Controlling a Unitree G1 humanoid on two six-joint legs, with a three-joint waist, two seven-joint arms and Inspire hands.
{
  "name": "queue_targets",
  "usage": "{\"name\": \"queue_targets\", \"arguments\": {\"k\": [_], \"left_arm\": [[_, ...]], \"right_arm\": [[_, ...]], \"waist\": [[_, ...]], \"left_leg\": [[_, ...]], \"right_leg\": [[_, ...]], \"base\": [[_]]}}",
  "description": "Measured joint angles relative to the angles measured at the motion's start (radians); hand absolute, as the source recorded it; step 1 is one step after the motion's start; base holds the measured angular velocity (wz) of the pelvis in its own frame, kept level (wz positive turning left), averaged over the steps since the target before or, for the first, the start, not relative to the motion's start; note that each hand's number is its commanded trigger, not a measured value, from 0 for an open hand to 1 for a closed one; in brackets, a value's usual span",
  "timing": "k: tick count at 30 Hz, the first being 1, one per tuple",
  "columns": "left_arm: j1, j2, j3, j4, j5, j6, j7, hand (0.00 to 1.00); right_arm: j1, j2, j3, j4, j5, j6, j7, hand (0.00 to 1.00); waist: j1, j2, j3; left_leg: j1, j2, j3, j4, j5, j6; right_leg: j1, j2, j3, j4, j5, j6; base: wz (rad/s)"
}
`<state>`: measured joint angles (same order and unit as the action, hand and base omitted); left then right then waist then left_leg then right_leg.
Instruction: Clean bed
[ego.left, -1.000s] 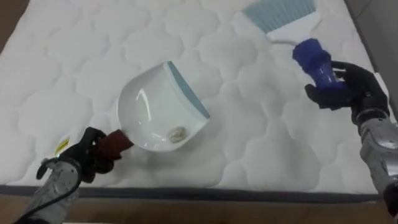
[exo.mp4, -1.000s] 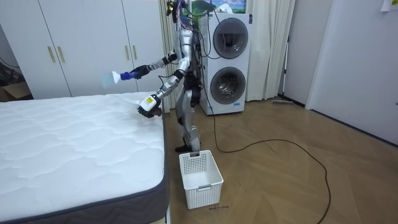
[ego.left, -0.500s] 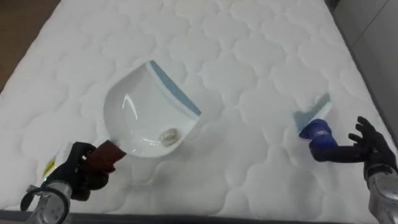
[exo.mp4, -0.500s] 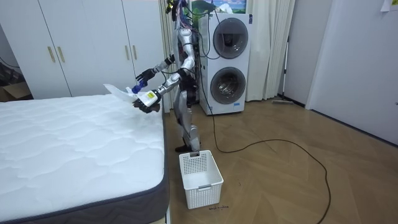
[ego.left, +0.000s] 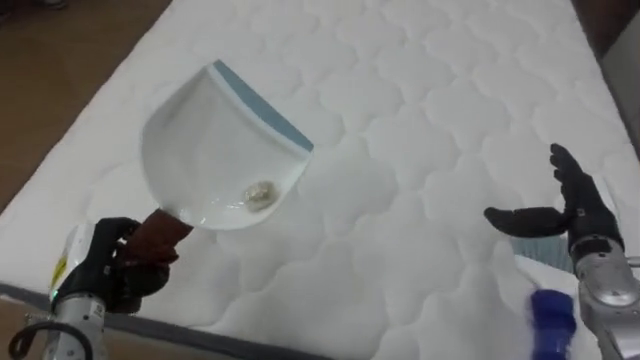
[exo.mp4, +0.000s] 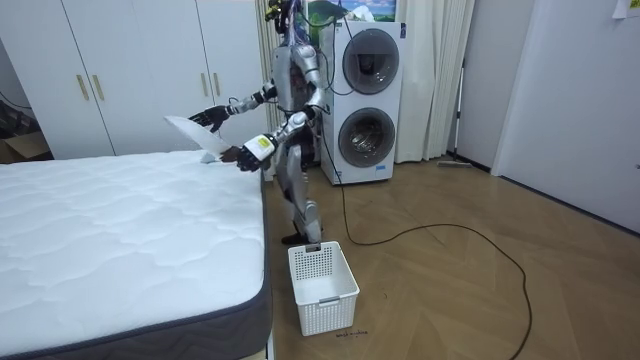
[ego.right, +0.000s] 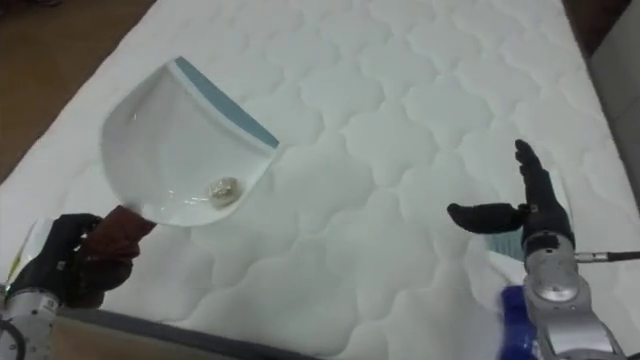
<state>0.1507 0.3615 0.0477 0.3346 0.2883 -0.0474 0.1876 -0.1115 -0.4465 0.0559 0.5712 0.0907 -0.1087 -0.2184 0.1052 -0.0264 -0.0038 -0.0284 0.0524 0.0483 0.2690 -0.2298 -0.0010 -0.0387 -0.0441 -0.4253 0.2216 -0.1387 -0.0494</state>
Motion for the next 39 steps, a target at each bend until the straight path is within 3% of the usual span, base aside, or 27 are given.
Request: {"name": "queue_targets", "arguments": {"k": [1,2,3,4,5,8,11,14,17,19,21,22,23,24,25,26,27,28,29,30,32,33,34,36,38,39], "left_arm": [[0.0,0.0,0.0,-0.001,-0.008,-0.001,0.0,1.0],[0.0,-0.001,0.001,0.0,-0.032,-0.001,0.0,1.0],[0.0,-0.003,0.007,0.0,-0.037,-0.003,0.0,1.0],[0.0,-0.004,0.009,0.0,-0.036,-0.003,0.0,1.0],[0.001,-0.004,0.01,0.0,-0.035,-0.003,0.0,1.0],[0.007,-0.008,0.012,0.0,-0.035,-0.003,0.0,1.0],[0.009,-0.028,0.018,-0.002,-0.039,-0.003,-0.001,1.0],[0.01,-0.032,0.024,-0.002,-0.038,-0.003,-0.001,1.0],[0.01,-0.034,0.036,-0.022,-0.038,-0.003,-0.001,1.0],[0.01,-0.034,0.032,-0.047,-0.036,-0.005,-0.001,1.0],[0.01,-0.038,0.026,-0.076,-0.028,-0.01,-0.004,1.0],[0.011,-0.044,0.039,-0.089,-0.02,-0.029,-0.002,1.0],[0.005,-0.054,0.058,-0.085,-0.019,-0.036,-0.002,1.0],[-0.004,-0.057,0.06,-0.082,-0.016,-0.036,-0.005,1.0],[-0.014,-0.066,0.057,-0.073,-0.011,-0.038,-0.008,1.0],[-0.017,-0.079,0.038,-0.058,-0.009,-0.038,-0.026,1.0],[-0.018,-0.085,0.003,-0.052,-0.011,-0.039,-0.047,1.0],[-0.019,-0.084,-0.01,-0.046,-0.013,-0.041,-0.055,1.0],[-0.019,-0.085,-0.019,-0.04,-0.013,-0.048,-0.067,1.0],[-0.021,-0.084,-0.019,-0.038,-0.013,-0.048,-0.072,1.0],[-0.041,-0.083,-0.019,-0.038,-0.012,-0.048,-0.073,1.0],[-0.049,-0.076,-0.019,-0.037,-0.012,-0.047,-0.073,1.0],[-0.049,-0.069,-0.018,-0.035,-0.013,-0.044,-0.073,1.0],[-0.037,-0.062,-0.02,-0.015,-0.016,-0.024,-0.073,1.0],[-0.021,-0.062,-0.021,-0.015,-0.02,-0.017,-0.073,1.0],[-0.019,-0.061,-0.02,-0.015,-0.02,-0.015,-0.073,1.0]], "right_arm": [[0.0,0.0,0.0,-0.001,-0.003,0.0,-0.003,0.0],[0.001,0.0,-0.002,-0.005,-0.013,0.0,-0.021,0.0],[0.003,0.0,-0.006,-0.006,-0.023,0.0,-0.037,0.0],[0.003,0.0,-0.008,-0.006,-0.024,0.0,-0.044,0.0],[0.006,0.0,-0.02,-0.007,-0.024,-0.003,-0.056,0.0],[0.015,-0.001,-0.052,-0.009,-0.021,-0.013,-0.08,0.0],[0.019,-0.001,-0.088,-0.033,-0.025,-0.014,-0.086,0.0],[0.021,0.0,-0.089,-0.088,-0.031,-0.014,-0.089,0.0],[0.036,-0.001,-0.089,-0.14,-0.031,-0.015,-0.089,0.0],[0.055,-0.001,-0.088,-0.145,-0.005,-0.014,-0.098,0.0],[0.083,0.0,-0.09,-0.161,-0.005,-0.014,-0.108,0.0],[0.092,0.003,-0.091,-0.191,-0.023,-0.014,-0.109,0.0],[0.096,0.015,-0.09,-0.243,-0.058,-0.026,-0.113,0.0],[0.113,0.016,-0.088,-0.273,-0.069,-0.032,-0.124,0.0],[0.133,0.017,-0.085,-0.296,-0.094,-0.043,-0.143,0.0],[0.157,0.024,-0.09,-0.294,-0.107,-0.041,-0.164,0.0],[0.188,0.031,-0.108,-0.294,-0.117,-0.039,-0.175,0.0],[0.199,0.04,-0.116,-0.295,-0.116,-0.037,-0.177,0.0],[0.211,0.054,-0.122,-0.301,-0.113,-0.037,-0.178,0.0],[0.215,0.061,-0.121,-0.312,-0.103,-0.032,-0.169,0.0],[0.212,0.06,-0.123,-0.313,-0.09,-0.03,-0.154,0.0],[0.206,0.061,-0.122,-0.314,-0.09,-0.029,-0.138,0.0],[0.206,0.065,-0.118,-0.312,-0.09,-0.028,-0.131,0.0],[0.209,0.064,-0.118,-0.311,-0.092,-0.028,-0.116,0.0],[0.209,0.063,-0.118,-0.31,-0.095,-0.028,-0.117,0.0],[0.209,0.063,-0.114,-0.309,-0.096,-0.028,-0.117,0.0]], "waist": [[-0.003,0.0,0.0],[-0.018,0.001,0.0007],[-0.029,-0.001,0.0017],[-0.031,-0.002,0.0027],[-0.032,-0.006,0.0051],[-0.032,-0.009,0.0074],[-0.06,-0.005,0.0079],[-0.057,-0.004,0.0075],[-0.043,-0.012,0.0059],[-0.045,-0.021,0.0026],[-0.047,-0.026,0.0015],[-0.035,-0.018,0.0046],[-0.084,-0.002,0.0095],[-0.107,-0.002,0.0099],[-0.151,-0.014,0.0081],[-0.183,-0.017,0.0079],[-0.21,-0.027,0.0148],[-0.208,-0.031,0.0162],[-0.205,-0.033,0.0162],[-0.201,-0.031,0.0149],[-0.179,-0.022,0.0121],[-0.154,-0.025,0.0155],[-0.151,-0.033,0.0181],[-0.149,-0.046,0.0128],[-0.136,-0.044,0.014],[-0.119,-0.041,0.0133]], "left_leg": [[-0.01,-0.001,0.002,0.006,0.0,0.0],[-0.03,0.006,0.046,0.022,0.001,-0.001],[-0.046,0.031,0.164,0.04,0.003,-0.002],[-0.05,0.047,0.229,0.047,0.004,-0.001],[-0.057,0.07,0.318,0.068,0.007,0.002],[-0.077,0.1,0.452,0.099,0.016,0.017],[-0.101,0.099,0.492,0.108,0.029,0.035],[-0.11,0.094,0.5,0.104,0.035,0.039],[-0.108,0.076,0.477,0.088,0.039,0.033],[-0.098,0.058,0.428,0.068,0.048,0.032],[-0.076,0.035,0.326,0.036,0.071,0.03],[-0.099,0.034,0.221,0.031,0.084,0.018],[-0.142,0.028,0.116,0.029,0.11,0.012],[-0.162,0.01,0.041,0.019,0.132,0.007],[-0.19,-0.04,-0.096,-0.023,0.161,-0.013],[-0.18,-0.061,-0.104,-0.058,0.2,-0.012],[-0.175,-0.051,-0.018,-0.012,0.191,0.006],[-0.175,-0.041,0.038,0.041,0.164,0.015],[-0.174,-0.008,0.097,0.151,0.091,0.005],[-0.171,0.033,0.116,0.228,0.033,-0.011],[-0.16,0.077,0.1,0.24,-0.024,-0.046],[-0.154,0.069,0.09,0.202,-0.045,-0.015],[-0.155,0.054,0.074,0.197,-0.038,-0.009],[-0.146,0.001,0.002,0.177,-0.018,0.015],[-0.14,-0.032,-0.029,0.154,-0.002,0.028],[-0.143,-0.046,-0.045,0.142,0.01,0.033]], "right_leg": [[0.004,-0.004,-0.015,0.002,-0.007,0.001],[0.016,-0.016,-0.064,0.007,-0.022,0.003],[0.029,-0.026,-0.113,0.01,-0.034,0.006],[0.033,-0.031,-0.131,0.014,-0.041,0.007],[0.045,-0.044,-0.178,0.02,-0.056,0.008],[0.073,-0.068,-0.279,0.044,-0.092,0.017],[0.098,-0.095,-0.39,0.069,-0.125,0.032],[0.111,-0.105,-0.442,0.08,-0.142,0.043],[0.124,-0.116,-0.455,0.107,-0.149,0.049],[0.131,-0.125,-0.413,0.144,-0.149,0.049],[0.083,-0.134,-0.291,0.247,-0.151,0.046],[0.038,-0.059,-0.112,0.173,-0.164,0.027],[0.023,0.022,0.046,0.037,-0.147,0.005],[0.016,0.044,0.11,-0.023,-0.116,0.007],[0.007,0.036,0.134,-0.041,-0.018,-0.019],[0.026,0.015,0.036,-0.041,-0.023,-0.021],[0.05,0.0,-0.046,-0.059,-0.026,-0.019],[0.061,-0.005,-0.067,-0.066,-0.027,-0.017],[0.075,-0.005,-0.106,-0.068,-0.032,-0.014],[0.073,-0.004,-0.146,-0.049,-0.045,-0.01],[0.06,-0.008,-0.177,0.009,-0.072,-0.008],[0.04,-0.012,-0.17,0.05,-0.079,0.005],[0.035,-0.014,-0.151,0.061,-0.08,0.01],[0.033,-0.005,-0.012,0.067,-0.077,0.02],[0.035,-0.007,0.042,0.07,-0.081,0.033],[0.041,-0.012,0.04,0.067,-0.079,0.038]], "base": [[1.02],[1.23],[1.24],[1.14],[1.03],[1.03],[1.13],[0.62],[0.39],[0.72],[0.5],[0.56],[0.85],[1.61],[1.76],[2.06],[1.6],[1.23],[0.87],[0.86],[0.7],[0.51],[0.66],[1.01],[0.74],[0.6]]}}
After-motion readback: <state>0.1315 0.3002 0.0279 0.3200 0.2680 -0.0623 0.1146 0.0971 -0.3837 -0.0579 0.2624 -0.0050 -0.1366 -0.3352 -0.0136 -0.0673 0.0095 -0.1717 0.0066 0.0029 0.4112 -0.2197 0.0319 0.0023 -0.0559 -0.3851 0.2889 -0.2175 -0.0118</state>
